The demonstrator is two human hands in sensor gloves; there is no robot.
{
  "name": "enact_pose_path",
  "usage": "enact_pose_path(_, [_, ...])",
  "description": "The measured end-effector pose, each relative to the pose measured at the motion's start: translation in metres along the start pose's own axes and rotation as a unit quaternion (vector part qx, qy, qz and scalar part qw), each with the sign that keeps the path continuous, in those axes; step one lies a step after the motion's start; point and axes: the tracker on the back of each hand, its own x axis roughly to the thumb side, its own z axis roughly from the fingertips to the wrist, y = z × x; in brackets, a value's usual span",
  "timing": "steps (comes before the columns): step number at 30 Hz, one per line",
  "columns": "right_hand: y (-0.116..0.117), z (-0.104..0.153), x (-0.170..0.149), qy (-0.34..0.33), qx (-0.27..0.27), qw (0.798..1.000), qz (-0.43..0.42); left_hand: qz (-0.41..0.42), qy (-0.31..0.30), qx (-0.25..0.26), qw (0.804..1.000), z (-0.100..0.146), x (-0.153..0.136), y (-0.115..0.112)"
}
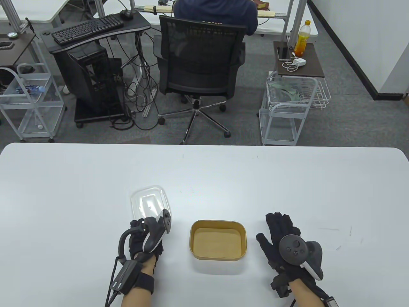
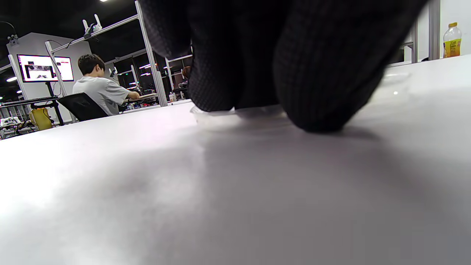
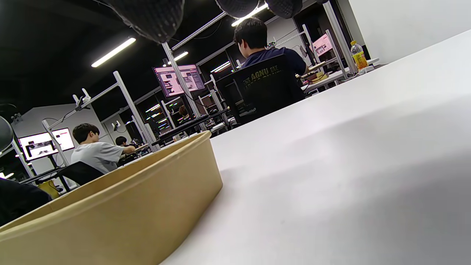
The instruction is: Cover the takeout box
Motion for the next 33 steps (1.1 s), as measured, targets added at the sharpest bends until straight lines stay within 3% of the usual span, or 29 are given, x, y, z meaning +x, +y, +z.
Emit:
enact_pose_path(11, [0.000,0.000,0.001,0.003,0.003,1.000,0.002,0.008,-0.003,-0.004,1.000,-0.002,0.000,0.000])
enact_pose_path(17, [-0.001,0.000,0.001,0.004,0.001,1.000,0.002,-0.005,0.002,-0.048,0.999,-0.006,0.003,-0.004])
enact_pose_path(19, [-0.002,0.000,0.000,0.007,-0.002,1.000,0.001,-0.048,0.011,-0.060,0.997,-0.009,0.002,-0.004])
enact_pose_path(26, [-0.006,0.000,-0.001,0.011,-0.012,1.000,-0.008,-0.021,0.001,0.024,0.999,0.000,-0.022,0.020])
enact_pose_path(33, [-0.008,0.001,0.005,-0.005,-0.021,1.000,0.002,0.077,-0.008,0.098,0.992,0.024,-0.054,0.053])
